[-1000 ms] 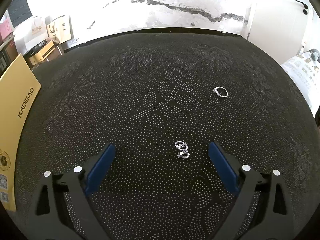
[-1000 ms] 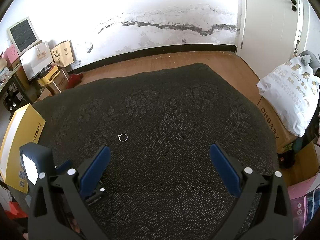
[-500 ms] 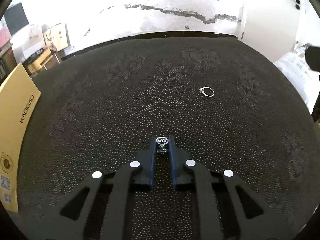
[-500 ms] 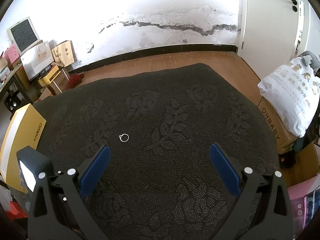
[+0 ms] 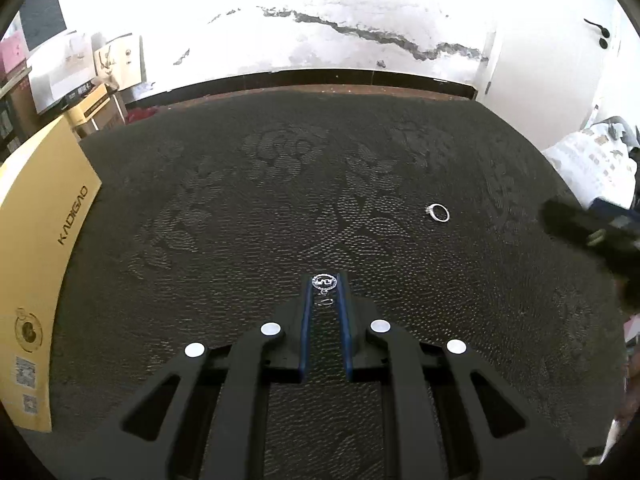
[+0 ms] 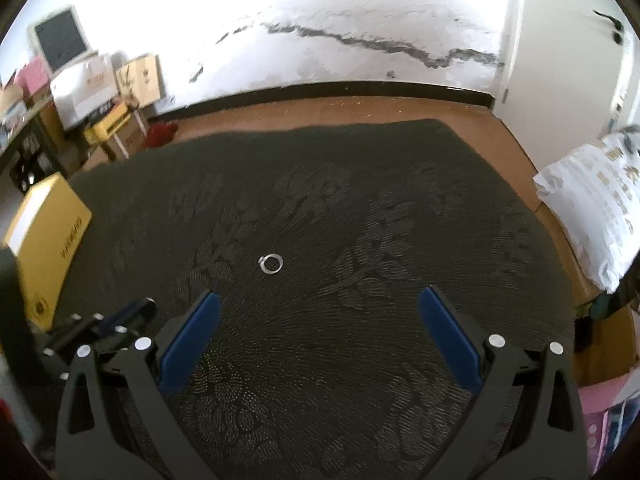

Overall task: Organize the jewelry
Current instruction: 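Close the left tool on the small silver charm, then close the right tool on the silver ring while the left tool holds the charm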

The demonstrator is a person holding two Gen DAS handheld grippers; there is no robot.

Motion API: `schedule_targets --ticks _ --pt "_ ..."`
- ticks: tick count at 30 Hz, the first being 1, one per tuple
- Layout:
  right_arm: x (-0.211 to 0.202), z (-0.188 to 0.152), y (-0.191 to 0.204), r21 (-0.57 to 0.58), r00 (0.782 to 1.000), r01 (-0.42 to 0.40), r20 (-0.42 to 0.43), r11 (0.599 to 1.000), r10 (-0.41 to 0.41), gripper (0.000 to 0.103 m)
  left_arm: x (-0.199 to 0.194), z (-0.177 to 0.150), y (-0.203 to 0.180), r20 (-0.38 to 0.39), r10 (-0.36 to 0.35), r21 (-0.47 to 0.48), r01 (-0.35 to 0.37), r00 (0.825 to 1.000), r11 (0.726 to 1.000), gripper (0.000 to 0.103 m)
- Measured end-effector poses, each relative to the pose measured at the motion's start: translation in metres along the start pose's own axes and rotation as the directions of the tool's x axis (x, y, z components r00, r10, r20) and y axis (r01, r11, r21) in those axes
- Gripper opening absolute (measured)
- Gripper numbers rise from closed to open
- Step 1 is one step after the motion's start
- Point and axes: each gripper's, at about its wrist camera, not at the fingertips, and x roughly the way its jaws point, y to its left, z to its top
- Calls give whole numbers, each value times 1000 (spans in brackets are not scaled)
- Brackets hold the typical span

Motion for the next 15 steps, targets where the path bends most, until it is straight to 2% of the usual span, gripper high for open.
schedule_targets --ticks 6,11,15 --pt "63 -4 24 -81 997 -7 -79 997 0 96 -7 3 21 10 10 5 -10 1000 1000 12" --pt "96 -2 22 -141 994 -46 -108 989 30 97 -7 6 38 6 9 1 -9 1000 1000 12" --pt "102 5 21 -193 995 -75 -81 978 60 93 -7 7 46 3 -1 -4 1 1000 1000 12"
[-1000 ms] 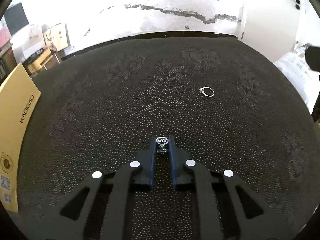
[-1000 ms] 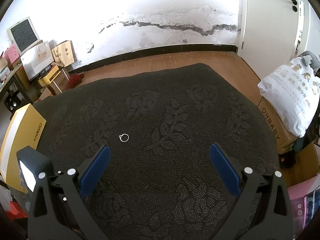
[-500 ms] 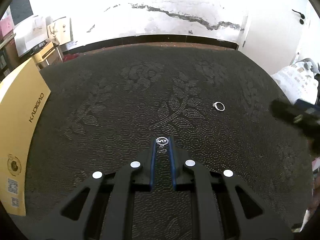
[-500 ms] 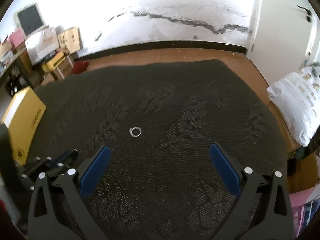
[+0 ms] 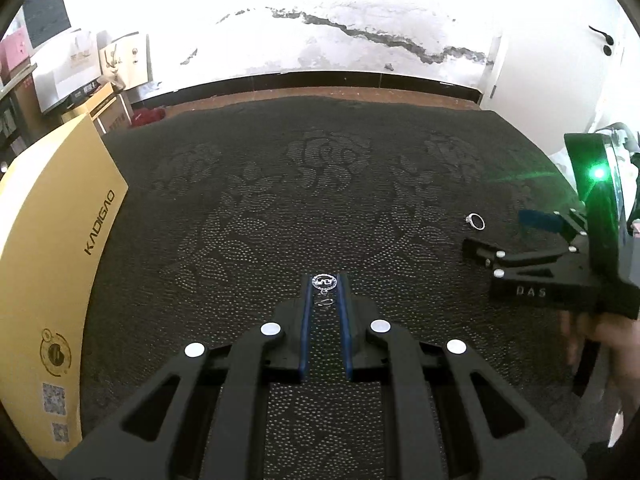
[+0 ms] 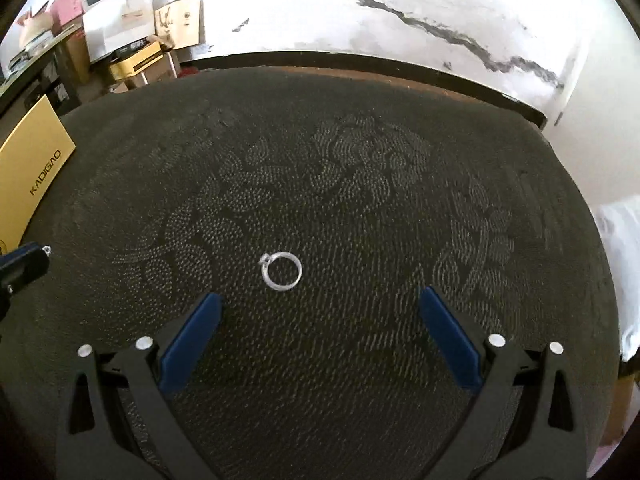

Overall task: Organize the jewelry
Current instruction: 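Close the right tool on the silver ring while the left tool holds the charm, then carry the charm with the left tool and the ring with the right tool to the box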

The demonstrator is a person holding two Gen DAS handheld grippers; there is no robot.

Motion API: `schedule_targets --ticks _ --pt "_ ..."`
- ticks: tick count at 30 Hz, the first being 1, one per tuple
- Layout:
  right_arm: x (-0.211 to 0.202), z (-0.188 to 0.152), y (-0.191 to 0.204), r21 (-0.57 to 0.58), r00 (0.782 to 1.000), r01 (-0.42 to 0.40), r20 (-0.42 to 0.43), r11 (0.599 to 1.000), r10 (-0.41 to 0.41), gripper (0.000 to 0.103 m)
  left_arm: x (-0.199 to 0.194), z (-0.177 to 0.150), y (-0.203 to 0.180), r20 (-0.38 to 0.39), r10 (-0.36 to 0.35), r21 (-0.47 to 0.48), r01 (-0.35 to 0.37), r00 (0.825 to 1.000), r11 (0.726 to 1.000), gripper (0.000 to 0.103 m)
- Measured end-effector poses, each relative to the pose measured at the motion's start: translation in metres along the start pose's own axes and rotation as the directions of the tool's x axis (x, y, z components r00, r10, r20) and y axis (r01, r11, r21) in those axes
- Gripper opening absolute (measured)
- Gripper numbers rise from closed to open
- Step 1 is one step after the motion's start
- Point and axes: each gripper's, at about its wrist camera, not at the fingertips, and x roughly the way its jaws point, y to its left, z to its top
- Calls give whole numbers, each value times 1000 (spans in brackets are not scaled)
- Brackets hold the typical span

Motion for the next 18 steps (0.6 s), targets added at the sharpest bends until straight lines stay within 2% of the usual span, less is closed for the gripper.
schedule_targets --ticks 1,3,5,6,9,18 --pt "1 2 0 -4 1000 -7 8 1000 7 91 0 0 2 0 -1 -1 1 1000 1000 12" --pt "0 6 1 -19 999 -20 24 1000 20 71 1 1 5 -1 -1 -2 1 1000 1000 12" --pt "-3 9 6 -33 999 -27 31 999 28 47 1 0 5 -4 2 -6 -2 1000 1000 12" --pt "-3 9 7 -38 999 -33 30 999 34 46 1 0 6 -7 0 -10 0 1000 1000 12" --pt "-6 8 12 -52 998 -49 29 997 51 22 1 1 7 -4 2 -14 -2 1000 1000 12" --pt "-10 5 26 -69 999 -28 31 997 30 20 -1 2 7 -6 11 -12 -11 1000 1000 12"
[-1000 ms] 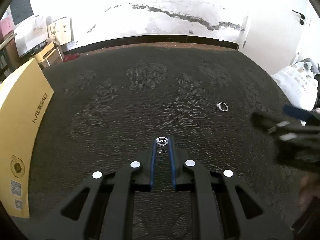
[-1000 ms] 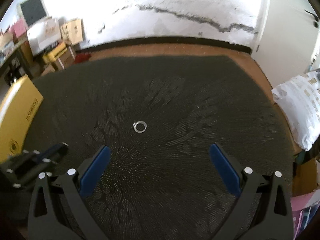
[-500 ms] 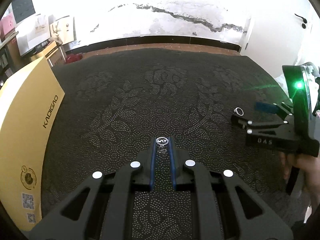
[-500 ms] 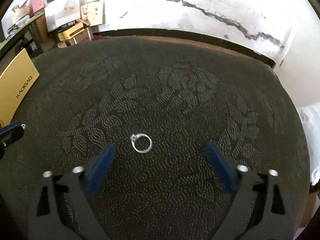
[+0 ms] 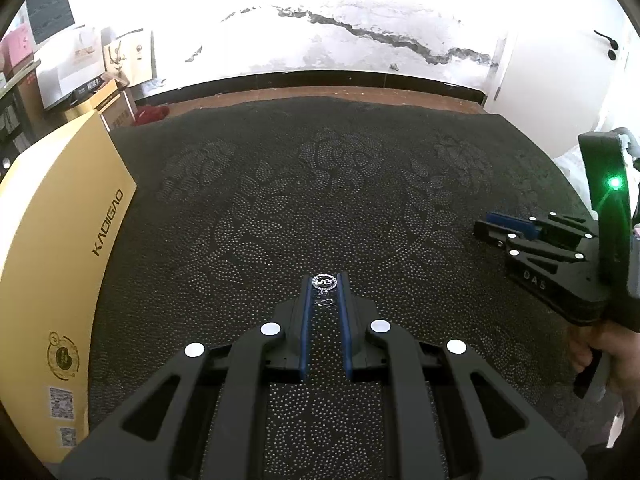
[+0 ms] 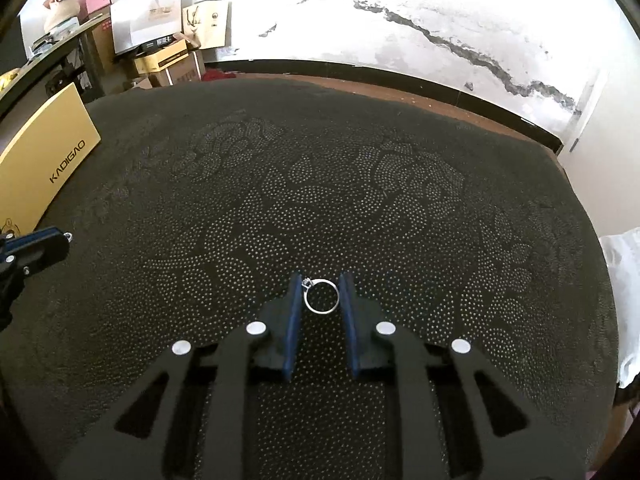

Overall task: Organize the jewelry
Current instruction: 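Carry the charm with the left tool and the ring with the right tool to the box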

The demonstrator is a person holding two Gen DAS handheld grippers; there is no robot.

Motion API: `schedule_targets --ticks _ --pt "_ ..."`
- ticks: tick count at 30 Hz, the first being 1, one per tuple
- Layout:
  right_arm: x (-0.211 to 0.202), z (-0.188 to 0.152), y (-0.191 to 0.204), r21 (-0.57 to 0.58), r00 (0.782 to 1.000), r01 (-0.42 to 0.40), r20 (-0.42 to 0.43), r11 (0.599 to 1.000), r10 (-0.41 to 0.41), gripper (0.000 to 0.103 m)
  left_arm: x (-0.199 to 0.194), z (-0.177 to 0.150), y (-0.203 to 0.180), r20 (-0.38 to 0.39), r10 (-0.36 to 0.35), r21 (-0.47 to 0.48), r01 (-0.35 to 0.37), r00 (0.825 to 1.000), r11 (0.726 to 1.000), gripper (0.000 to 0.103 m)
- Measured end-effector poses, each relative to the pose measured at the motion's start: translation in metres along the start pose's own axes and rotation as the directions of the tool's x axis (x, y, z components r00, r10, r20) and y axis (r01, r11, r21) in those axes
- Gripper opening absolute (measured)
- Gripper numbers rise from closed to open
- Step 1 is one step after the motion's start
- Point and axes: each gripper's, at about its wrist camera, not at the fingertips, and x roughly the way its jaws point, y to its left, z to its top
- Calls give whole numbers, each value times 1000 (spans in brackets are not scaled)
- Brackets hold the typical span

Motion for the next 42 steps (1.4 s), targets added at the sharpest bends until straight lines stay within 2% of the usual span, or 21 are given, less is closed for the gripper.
schedule_targets --ticks 9,15,19,25,32,38,42 --pt "-32 16 15 -9 999 -9 44 1000 9 20 -10 8 14 8 21 -9 -21 1000 1000 12" --pt "-76 44 54 -21 994 -51 94 998 53 20 -34 16 37 28 44 -33 -43 999 999 12" --pt "-102 67 96 -48 986 -100 127 994 106 20 -58 21 67 47 89 -67 -86 995 994 12" --pt "-128 94 183 -149 968 -175 155 973 198 20 -100 18 128 67 179 -125 -170 982 978 12" --pt "-140 110 279 -264 948 -240 145 934 285 20 -141 3 202 65 279 -199 -261 958 944 12" --pt "-152 119 354 -328 928 -286 139 900 346 20 -165 -12 254 58 330 -256 -305 942 917 12" --pt "-155 125 391 -356 923 -296 133 886 362 20 -177 -23 285 51 355 -293 -326 933 899 12"
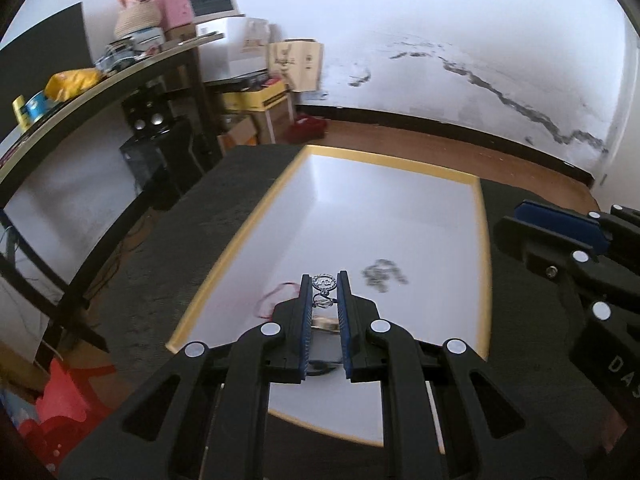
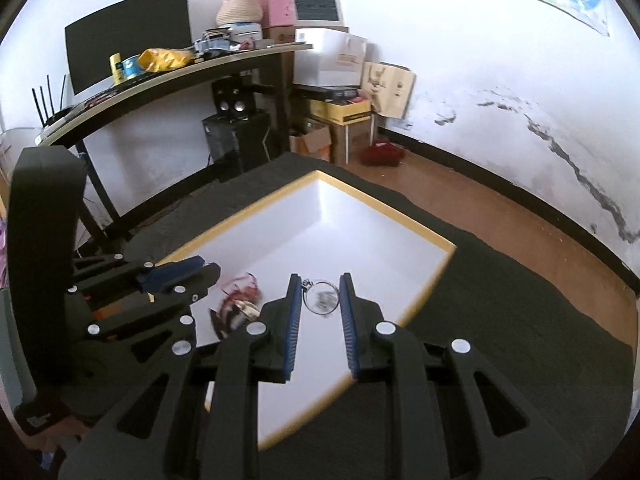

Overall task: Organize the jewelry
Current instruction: 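Carry the charm with the left tool and the ring with the right tool to the box, then lower the charm into the box and open the left tool while the right tool releases the ring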

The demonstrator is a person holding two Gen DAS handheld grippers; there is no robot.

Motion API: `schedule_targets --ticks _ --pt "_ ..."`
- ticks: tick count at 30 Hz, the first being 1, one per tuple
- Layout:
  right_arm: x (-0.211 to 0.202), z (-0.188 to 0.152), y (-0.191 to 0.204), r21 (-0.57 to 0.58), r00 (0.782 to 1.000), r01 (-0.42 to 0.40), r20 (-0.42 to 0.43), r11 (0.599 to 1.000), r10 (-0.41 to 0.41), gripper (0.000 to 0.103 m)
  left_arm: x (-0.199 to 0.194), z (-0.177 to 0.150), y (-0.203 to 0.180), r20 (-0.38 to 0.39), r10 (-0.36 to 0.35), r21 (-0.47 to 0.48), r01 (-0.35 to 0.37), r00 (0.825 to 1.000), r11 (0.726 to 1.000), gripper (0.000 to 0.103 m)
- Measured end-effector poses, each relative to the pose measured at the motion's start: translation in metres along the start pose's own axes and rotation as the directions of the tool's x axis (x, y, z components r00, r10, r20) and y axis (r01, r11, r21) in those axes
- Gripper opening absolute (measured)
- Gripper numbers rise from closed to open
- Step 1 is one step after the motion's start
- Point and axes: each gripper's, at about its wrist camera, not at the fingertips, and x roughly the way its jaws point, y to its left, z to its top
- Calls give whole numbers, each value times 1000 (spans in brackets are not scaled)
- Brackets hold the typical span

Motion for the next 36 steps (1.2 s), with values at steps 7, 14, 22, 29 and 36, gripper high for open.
schedule_targets --ticks 7,14,22,29,36 --pt "17 8 27 -28 1000 -8 -13 1000 8 20 15 -2 28 -18 8 -43 -9 1000 999 12" --pt "35 11 30 -26 999 5 -33 1000 -6 20 28 -4 31 -30 1 -52 -3 1000 999 12" --pt "44 7 25 -19 999 19 -46 1000 -20 20 48 -10 26 -59 -6 -44 3 998 999 12" --pt "44 3 22 -19 999 27 -46 999 -28 20 78 -22 16 -105 0 -41 -4 994 999 12" --pt "45 -2 16 -13 997 45 -56 999 -46 20 97 -34 7 -145 -5 -32 0 989 999 12"
